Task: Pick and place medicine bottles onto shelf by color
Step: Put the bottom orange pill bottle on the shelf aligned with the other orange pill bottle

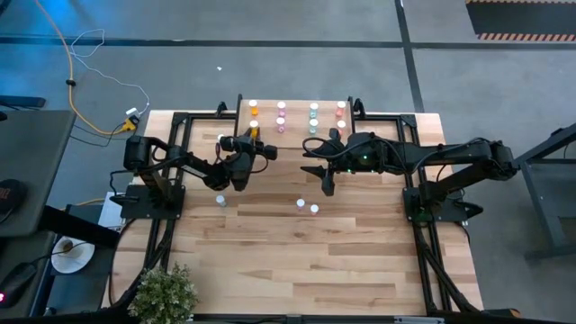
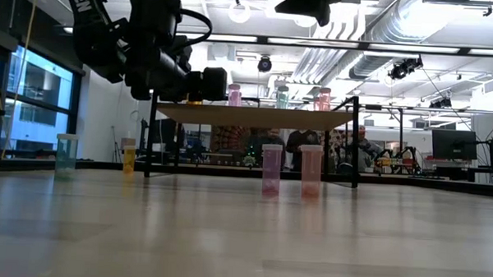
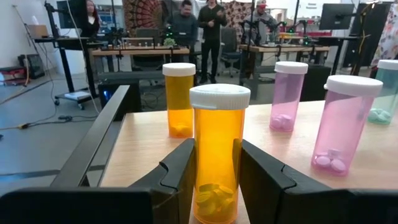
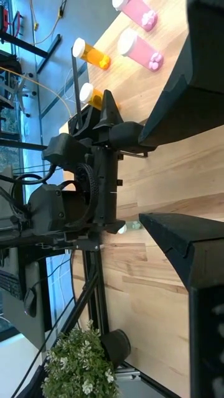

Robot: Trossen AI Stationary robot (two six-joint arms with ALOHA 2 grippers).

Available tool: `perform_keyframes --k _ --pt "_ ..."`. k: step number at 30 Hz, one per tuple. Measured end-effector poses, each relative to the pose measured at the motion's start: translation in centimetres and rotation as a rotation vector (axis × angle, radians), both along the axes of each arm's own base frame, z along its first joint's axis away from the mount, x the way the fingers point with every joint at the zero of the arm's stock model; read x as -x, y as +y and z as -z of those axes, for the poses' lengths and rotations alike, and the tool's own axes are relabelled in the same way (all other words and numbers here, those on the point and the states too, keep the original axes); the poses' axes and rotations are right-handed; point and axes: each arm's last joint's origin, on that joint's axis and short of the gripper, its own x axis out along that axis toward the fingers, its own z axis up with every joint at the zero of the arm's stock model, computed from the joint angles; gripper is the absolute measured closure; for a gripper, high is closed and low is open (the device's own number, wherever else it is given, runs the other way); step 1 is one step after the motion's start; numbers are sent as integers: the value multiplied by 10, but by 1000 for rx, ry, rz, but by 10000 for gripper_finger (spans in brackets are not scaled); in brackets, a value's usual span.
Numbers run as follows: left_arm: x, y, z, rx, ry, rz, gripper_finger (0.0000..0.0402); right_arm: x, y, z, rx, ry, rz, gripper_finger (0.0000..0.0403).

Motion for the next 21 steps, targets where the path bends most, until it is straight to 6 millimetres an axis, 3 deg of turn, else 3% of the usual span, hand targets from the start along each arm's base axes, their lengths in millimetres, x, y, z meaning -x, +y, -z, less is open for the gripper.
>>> perform_keyframes --k 6,21 --pt "0 0 0 0 1 -7 297 0 0 0 0 0 0 224" --pt "0 0 0 -4 32 -2 232 0 0 1 -3 14 1 224"
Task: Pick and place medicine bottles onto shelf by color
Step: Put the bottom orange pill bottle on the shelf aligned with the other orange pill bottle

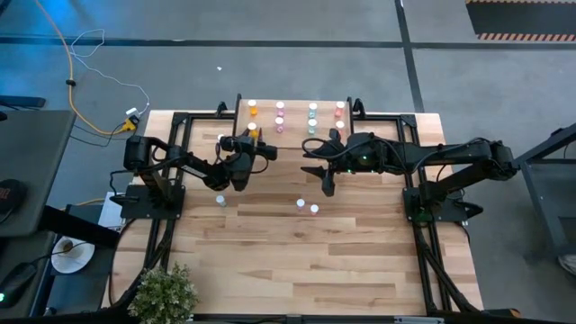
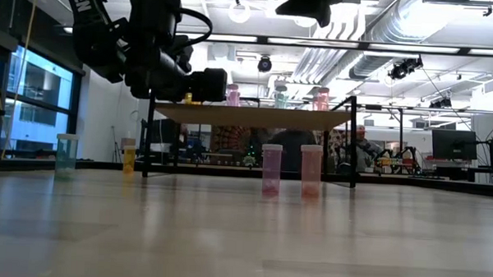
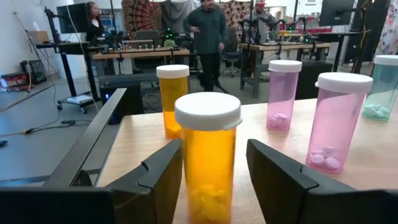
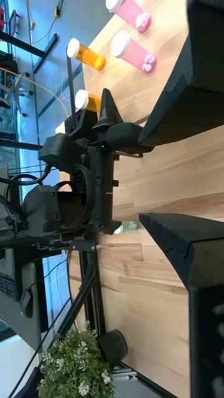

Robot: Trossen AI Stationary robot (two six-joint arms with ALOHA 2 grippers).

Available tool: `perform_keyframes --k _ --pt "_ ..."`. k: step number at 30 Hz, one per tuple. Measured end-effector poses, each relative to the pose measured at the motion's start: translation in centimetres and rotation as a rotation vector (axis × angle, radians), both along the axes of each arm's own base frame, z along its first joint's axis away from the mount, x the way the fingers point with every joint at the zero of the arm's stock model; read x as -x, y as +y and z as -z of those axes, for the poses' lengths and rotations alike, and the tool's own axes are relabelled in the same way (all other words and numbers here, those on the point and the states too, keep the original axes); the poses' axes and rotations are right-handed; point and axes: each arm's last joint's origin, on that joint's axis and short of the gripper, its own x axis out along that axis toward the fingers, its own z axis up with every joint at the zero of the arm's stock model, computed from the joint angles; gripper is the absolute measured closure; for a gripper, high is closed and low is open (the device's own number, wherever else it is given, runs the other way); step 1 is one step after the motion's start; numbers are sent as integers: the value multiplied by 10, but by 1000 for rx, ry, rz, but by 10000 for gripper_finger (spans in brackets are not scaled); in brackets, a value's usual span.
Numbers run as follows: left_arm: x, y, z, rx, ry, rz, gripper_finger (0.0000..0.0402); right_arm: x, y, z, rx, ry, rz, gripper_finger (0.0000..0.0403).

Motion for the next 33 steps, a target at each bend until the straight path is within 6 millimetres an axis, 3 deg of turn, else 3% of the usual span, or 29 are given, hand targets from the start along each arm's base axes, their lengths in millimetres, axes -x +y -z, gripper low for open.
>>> perform_keyframes --k 33 --pt "0 0 -11 -44 -12 -1 227 0 0 0 0 2 0 224"
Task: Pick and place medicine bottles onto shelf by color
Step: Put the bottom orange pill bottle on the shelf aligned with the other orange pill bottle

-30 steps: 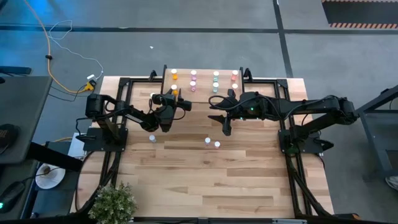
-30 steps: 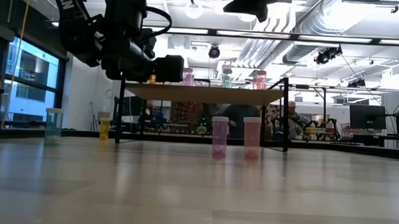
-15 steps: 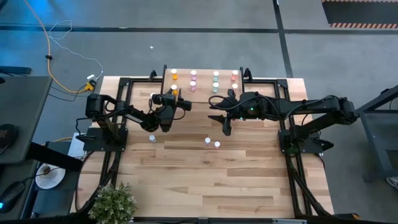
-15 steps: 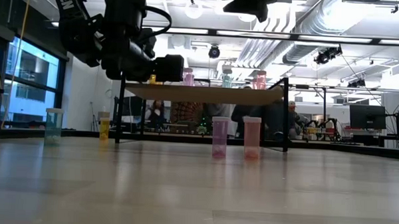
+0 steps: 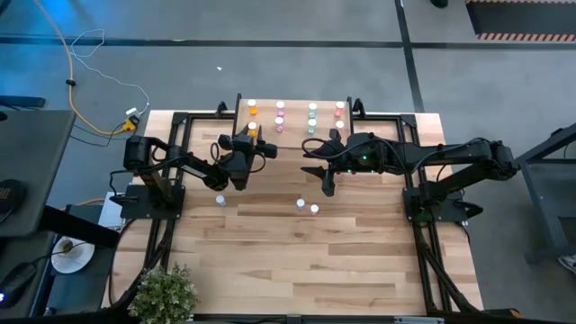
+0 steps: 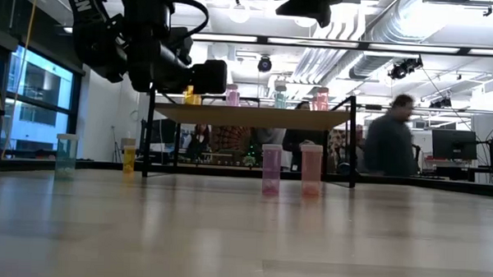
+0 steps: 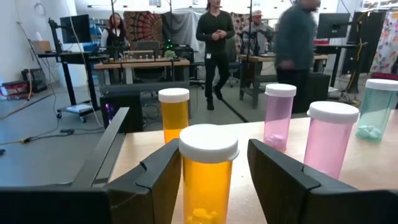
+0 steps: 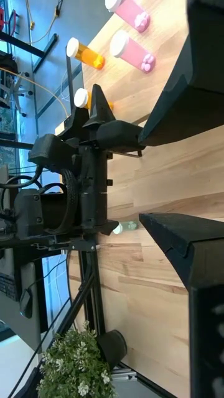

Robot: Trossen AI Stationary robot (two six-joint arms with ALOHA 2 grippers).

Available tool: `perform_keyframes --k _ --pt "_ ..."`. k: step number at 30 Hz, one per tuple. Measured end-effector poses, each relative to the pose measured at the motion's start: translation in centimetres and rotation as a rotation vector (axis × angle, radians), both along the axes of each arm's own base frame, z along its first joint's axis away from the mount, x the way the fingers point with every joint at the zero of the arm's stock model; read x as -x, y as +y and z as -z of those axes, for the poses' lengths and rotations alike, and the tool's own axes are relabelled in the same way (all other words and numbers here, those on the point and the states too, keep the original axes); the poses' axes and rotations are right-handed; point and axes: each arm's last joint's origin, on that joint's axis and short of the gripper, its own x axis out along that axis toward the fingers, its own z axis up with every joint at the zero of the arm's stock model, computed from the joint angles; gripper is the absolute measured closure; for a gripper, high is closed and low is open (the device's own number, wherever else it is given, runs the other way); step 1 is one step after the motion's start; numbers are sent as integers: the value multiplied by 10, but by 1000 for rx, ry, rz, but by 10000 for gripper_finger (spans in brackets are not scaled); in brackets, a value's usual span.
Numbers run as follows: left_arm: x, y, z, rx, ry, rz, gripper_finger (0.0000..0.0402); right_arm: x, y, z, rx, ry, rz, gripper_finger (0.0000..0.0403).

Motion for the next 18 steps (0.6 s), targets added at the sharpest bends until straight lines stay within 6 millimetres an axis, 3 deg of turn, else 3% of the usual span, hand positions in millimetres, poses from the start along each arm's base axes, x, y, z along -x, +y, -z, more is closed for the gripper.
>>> perform_keyframes --k 18 --pt "1 0 -2 2 -4 -29 229 0 0 0 0 4 0 224"
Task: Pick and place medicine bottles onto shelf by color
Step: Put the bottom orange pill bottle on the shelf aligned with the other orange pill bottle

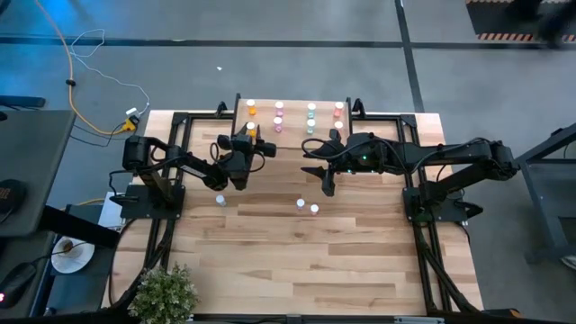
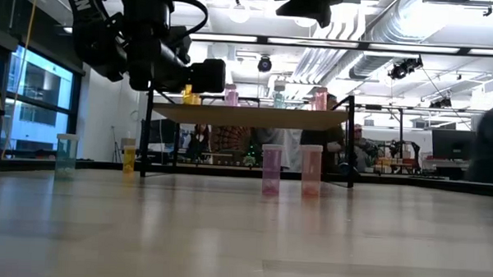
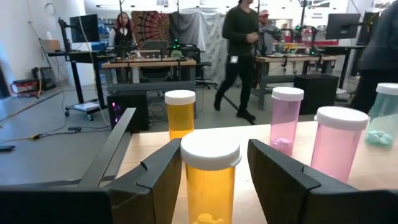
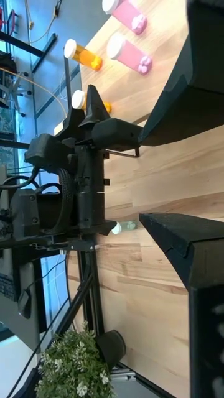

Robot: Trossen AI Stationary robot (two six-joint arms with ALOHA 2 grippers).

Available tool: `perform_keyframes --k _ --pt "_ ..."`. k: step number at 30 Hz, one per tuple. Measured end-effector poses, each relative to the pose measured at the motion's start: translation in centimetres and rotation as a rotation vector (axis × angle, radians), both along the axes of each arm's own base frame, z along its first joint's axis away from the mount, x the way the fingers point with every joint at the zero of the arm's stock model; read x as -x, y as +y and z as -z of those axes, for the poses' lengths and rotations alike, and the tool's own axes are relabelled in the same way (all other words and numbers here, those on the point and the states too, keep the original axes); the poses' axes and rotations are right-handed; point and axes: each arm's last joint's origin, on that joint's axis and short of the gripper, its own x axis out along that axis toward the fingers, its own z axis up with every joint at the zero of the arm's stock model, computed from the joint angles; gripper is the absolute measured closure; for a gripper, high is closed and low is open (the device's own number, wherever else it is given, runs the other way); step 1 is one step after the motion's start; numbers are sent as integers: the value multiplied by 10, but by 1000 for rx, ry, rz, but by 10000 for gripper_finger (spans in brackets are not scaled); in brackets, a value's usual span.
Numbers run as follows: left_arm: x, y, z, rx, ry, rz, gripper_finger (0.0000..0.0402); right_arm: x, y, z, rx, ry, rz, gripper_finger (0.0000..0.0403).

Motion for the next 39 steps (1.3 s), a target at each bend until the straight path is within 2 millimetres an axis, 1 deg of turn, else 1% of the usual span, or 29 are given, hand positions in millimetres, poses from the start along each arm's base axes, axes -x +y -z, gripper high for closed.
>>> perform_keyframes --k 4,23,30,39 --pt "1 0 0 3 3 -24 229 0 0 0 0 3 0 224" --pt "1 0 0 3 2 -19 229 0 0 0 -2 3 -6 224" --pt "-1 0 0 -2 3 29 229 0 0 1 -3 6 -7 224" --pt "1 0 0 3 4 -20 229 0 0 1 -3 11 -7 224"
